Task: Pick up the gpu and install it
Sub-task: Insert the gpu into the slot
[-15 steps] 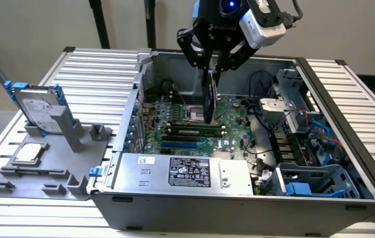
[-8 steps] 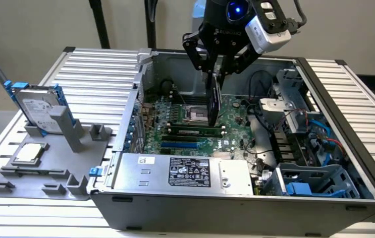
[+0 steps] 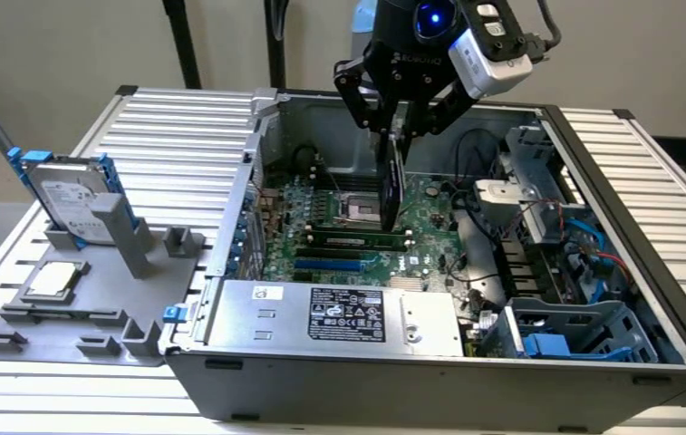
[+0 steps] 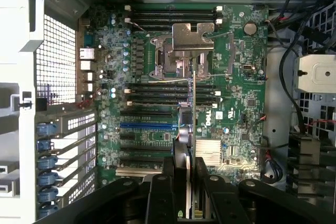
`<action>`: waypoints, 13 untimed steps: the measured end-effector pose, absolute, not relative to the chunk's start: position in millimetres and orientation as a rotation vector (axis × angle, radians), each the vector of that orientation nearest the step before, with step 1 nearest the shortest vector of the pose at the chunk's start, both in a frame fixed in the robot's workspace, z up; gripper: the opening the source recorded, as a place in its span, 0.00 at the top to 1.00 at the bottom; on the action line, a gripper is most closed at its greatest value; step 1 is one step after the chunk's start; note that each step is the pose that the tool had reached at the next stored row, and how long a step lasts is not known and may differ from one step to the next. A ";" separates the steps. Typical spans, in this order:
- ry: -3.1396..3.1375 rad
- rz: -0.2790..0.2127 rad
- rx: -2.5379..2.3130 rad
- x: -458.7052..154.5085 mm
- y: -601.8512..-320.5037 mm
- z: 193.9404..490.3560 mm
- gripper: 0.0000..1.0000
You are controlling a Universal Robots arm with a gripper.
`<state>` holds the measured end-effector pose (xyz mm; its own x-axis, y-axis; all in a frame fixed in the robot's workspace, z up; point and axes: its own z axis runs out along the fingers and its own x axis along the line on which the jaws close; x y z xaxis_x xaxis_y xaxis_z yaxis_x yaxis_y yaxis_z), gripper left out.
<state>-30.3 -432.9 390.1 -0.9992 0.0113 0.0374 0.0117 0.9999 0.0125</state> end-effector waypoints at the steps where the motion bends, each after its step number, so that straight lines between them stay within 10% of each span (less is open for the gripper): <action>1: -3.104 -0.020 -0.018 -30.3 -432.9 390.1 0.73; 13: -3.097 -0.015 0.200 -30.5 -432.9 388.8 0.73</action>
<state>-30.5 -432.9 388.8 -0.9910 -0.1288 0.0374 -0.1285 0.9916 0.0124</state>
